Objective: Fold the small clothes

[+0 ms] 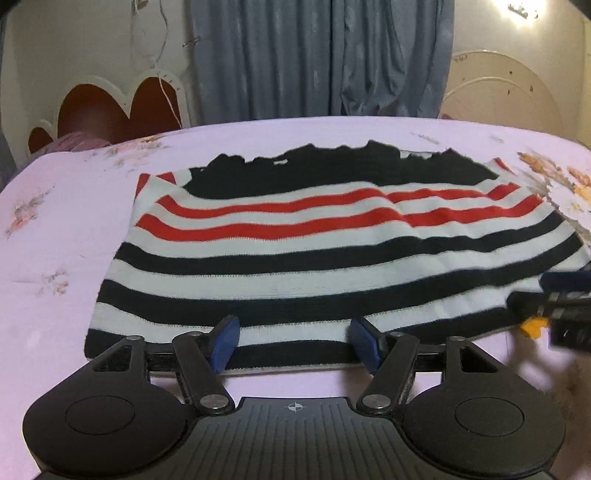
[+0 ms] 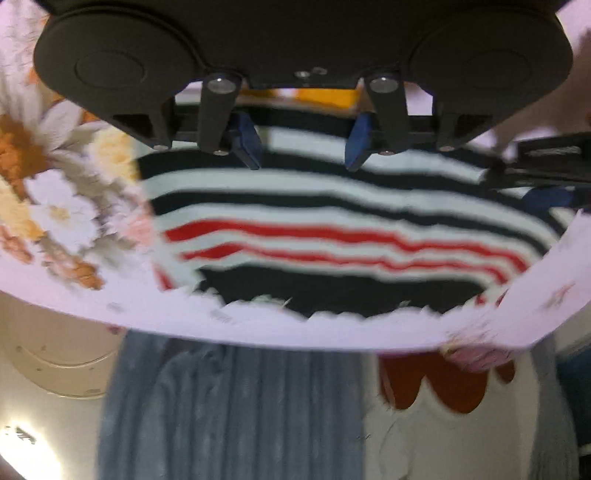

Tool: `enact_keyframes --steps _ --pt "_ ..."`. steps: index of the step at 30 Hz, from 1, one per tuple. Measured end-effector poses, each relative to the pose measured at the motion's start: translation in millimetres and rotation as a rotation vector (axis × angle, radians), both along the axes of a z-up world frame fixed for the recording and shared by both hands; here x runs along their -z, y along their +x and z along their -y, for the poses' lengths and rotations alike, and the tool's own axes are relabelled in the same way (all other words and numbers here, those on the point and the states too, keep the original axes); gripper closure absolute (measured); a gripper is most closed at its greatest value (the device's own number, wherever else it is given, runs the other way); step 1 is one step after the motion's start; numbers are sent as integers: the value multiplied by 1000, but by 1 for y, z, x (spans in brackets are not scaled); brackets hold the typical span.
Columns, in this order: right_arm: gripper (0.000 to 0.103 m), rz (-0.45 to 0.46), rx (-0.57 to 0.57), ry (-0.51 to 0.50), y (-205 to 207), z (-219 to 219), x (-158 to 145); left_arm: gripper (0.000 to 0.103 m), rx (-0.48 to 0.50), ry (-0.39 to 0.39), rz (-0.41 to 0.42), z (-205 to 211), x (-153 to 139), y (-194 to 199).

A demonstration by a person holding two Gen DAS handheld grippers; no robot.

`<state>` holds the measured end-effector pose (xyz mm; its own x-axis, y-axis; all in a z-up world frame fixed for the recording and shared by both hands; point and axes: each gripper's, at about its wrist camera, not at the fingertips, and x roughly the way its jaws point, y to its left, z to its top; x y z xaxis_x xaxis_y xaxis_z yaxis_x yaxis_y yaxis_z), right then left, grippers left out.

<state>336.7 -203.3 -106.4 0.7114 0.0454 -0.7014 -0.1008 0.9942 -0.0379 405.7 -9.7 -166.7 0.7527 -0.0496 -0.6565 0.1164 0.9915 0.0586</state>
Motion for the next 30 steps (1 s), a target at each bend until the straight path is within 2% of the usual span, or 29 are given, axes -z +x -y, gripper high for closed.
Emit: enact_keyframes --steps 2,5,7,9,14,17,18,21,24,26,27,29,30 --pt "57 12 2 9 -2 3 0 34 -2 -27 -11 -6 -2 1" --pt "62 10 26 32 2 6 -12 34 9 -8 -10 -8 -4 0" --pt "62 35 91 56 -5 16 -19 34 10 -10 -10 -11 -3 1" --pt "63 -9 158 32 -1 32 -9 34 11 -9 -11 -13 -3 0" --pt "63 -22 147 51 0 52 -12 31 5 -4 -13 -18 -4 3" --pt "63 13 195 77 1 60 -20 31 -12 21 32 -19 -16 5" --pt "66 15 194 95 4 62 -22 31 -8 22 44 -19 -20 11" --pt "69 66 165 87 33 54 -35 31 -12 22 48 -18 -27 41" --pt "66 109 122 88 66 36 -43 30 -19 34 57 -11 -31 73" --pt "64 98 79 98 91 21 -41 20 -5 55 53 -1 -30 94" --pt "64 73 50 104 102 14 -39 7 11 68 46 6 -27 101" --pt "63 20 -36 111 118 0 -31 6 37 87 28 10 -19 113" --pt "58 8 -85 86 124 -8 -25 6 36 92 20 6 -16 117"
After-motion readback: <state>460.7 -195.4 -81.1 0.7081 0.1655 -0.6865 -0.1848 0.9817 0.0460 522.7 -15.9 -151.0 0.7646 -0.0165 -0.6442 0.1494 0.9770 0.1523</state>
